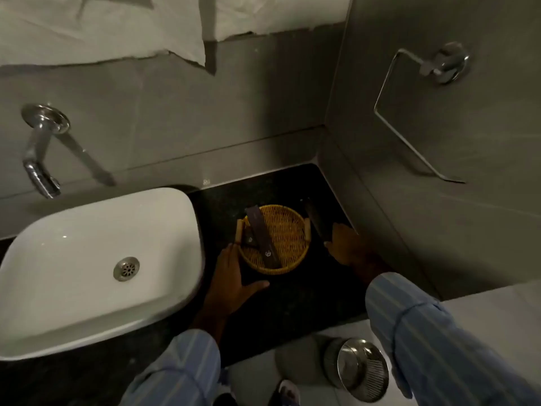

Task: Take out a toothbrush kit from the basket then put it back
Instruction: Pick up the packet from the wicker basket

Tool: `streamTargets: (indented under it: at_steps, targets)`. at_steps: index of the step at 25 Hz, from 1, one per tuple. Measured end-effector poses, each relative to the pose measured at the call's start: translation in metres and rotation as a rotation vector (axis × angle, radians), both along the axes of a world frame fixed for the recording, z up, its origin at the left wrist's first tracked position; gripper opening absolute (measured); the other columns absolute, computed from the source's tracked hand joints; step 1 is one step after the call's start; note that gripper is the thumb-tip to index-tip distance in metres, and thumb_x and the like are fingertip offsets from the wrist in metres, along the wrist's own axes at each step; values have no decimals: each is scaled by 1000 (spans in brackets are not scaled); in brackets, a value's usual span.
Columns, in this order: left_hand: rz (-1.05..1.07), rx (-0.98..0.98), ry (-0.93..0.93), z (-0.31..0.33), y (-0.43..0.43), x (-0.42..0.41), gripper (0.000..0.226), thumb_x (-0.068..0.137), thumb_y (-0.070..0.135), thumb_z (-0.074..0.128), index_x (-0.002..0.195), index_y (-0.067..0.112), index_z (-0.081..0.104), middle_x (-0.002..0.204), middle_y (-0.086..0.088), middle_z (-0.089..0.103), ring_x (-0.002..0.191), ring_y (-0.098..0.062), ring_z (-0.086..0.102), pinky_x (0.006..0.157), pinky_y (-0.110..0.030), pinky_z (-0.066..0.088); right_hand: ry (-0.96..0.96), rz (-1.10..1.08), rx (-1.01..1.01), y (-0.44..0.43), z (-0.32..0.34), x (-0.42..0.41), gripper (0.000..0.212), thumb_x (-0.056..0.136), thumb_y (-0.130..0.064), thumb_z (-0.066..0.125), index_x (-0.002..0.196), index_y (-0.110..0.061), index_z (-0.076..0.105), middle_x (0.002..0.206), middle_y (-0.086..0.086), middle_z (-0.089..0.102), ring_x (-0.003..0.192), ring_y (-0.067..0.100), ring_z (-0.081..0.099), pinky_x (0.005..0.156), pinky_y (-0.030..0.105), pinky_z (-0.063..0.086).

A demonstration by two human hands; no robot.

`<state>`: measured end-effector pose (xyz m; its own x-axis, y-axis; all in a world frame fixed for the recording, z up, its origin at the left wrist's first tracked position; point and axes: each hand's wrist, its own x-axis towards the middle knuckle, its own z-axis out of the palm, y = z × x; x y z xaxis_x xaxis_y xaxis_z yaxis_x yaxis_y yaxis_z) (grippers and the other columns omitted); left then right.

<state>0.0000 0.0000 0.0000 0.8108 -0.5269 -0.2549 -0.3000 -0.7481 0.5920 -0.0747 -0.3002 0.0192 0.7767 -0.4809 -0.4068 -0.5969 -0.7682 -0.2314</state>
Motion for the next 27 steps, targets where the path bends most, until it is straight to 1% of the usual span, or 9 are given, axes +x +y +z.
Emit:
streamTargets:
  at_steps: [2,4,5,7,10,14,20,24,27]
  targets:
    - [61,61,2,-5,-2,-7,134,60,83,65,159,15,5,168,-7,7,155,-27,8,124,-42,14,-39,-84,13,-5,3,2,52,91,-33,62,131,0,52,133,20,56,120,36,57,98,42,49]
    - [92,83,-9,-14,7,-22,134,59,87,59,159,15,5,169,-7,8,155,-27,8,124,-43,14,-82,-137,-17,-3,1,-3,48,91,-34,62,124,1,58,127,22,58,114,38,59,94,43,50]
    - [74,113,-53,-14,6,-26,133,60,89,55,159,13,8,168,-9,9,155,-28,9,124,-45,13,-95,-138,-36,-2,1,-6,47,91,-34,62,121,2,60,125,22,59,112,38,60,93,43,51]
    - [18,301,-61,-66,10,-29,132,61,93,45,159,10,10,169,-11,7,155,-29,7,123,-49,7,-81,-126,13,2,-66,7,42,91,-31,62,117,3,63,122,23,61,109,38,61,92,44,52]
    - [-44,407,-115,-70,15,-35,132,64,95,33,159,9,4,169,-11,-4,155,-29,-2,122,-51,-2,-81,-190,49,6,-64,4,39,90,-26,63,115,4,63,119,23,63,108,39,62,89,44,54]
    - [-21,318,-111,-52,1,-20,127,68,89,44,159,8,7,169,-13,2,155,-30,1,124,-50,3,-74,-200,39,0,-50,8,37,93,-26,58,117,2,63,120,23,64,109,39,62,89,42,53]
    - [-62,96,-181,21,-16,7,123,69,84,55,158,10,13,167,-15,13,154,-34,9,125,-50,9,-63,-175,26,-7,25,8,49,93,-34,60,129,-1,56,132,20,59,120,38,57,98,43,47]
    - [-81,58,-260,94,-38,29,120,74,81,53,158,6,12,168,-14,10,155,-31,5,125,-44,6,-203,-164,49,-4,86,7,52,89,-30,65,131,-3,55,135,21,56,123,37,56,99,40,46]
    - [-57,-109,-277,162,-57,43,109,81,70,59,158,8,14,167,-13,15,154,-29,10,123,-39,10,-299,-127,12,0,134,5,57,87,-30,67,135,-5,52,139,19,54,128,36,52,107,43,43]
